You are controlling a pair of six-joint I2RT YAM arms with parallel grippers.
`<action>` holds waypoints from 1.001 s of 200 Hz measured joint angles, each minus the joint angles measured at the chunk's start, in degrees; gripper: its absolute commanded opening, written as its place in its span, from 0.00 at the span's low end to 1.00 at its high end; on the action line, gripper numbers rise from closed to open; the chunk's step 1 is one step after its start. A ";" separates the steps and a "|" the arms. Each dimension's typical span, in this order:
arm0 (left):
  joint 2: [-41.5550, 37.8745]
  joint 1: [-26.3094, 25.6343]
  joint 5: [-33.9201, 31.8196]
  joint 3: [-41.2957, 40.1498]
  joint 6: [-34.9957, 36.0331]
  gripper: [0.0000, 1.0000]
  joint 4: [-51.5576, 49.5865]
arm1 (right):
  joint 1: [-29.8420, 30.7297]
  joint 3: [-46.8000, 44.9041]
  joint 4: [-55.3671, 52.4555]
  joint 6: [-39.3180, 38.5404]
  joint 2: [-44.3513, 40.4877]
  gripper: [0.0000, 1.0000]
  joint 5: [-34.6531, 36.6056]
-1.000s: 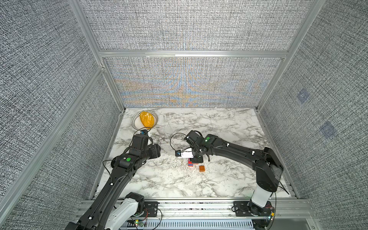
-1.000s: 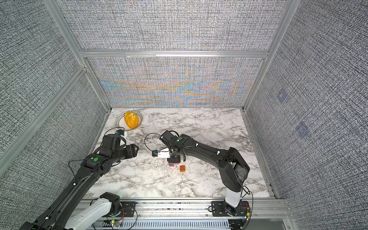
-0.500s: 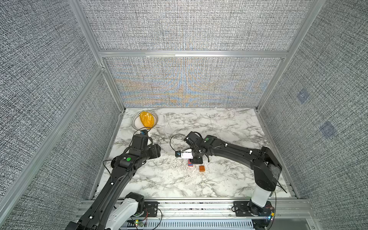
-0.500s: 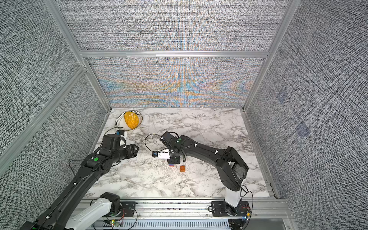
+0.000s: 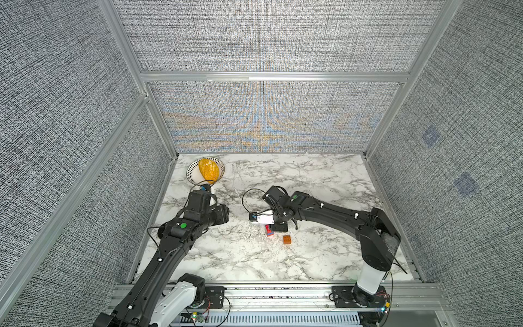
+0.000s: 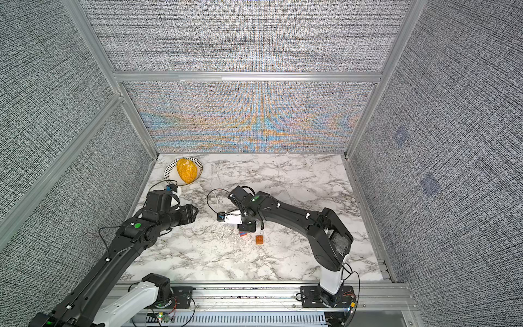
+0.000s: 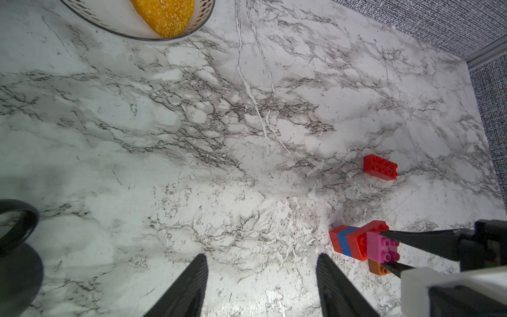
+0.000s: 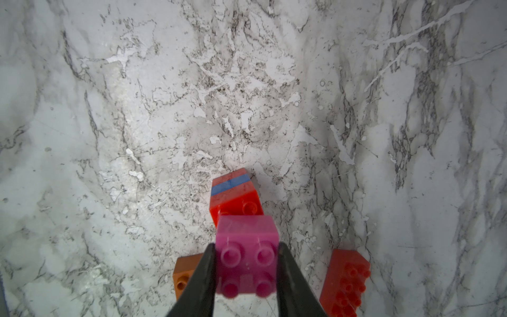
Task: Assemble the letter p with lego
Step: Assemble the lego brick with the lego brick.
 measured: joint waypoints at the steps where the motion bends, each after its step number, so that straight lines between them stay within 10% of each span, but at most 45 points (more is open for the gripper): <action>1: 0.00 0.00 0.00 0.00 0.00 0.65 0.00 | 0.00 0.00 0.02 0.00 0.00 0.14 -0.02; 102: -0.02 0.07 0.09 0.00 0.02 0.65 0.02 | -0.83 0.92 0.09 1.57 -1.79 0.13 -0.31; 200: -1.97 0.24 -0.48 0.83 0.07 0.65 -1.79 | 0.52 6.93 -3.98 29.86 1.03 0.13 5.57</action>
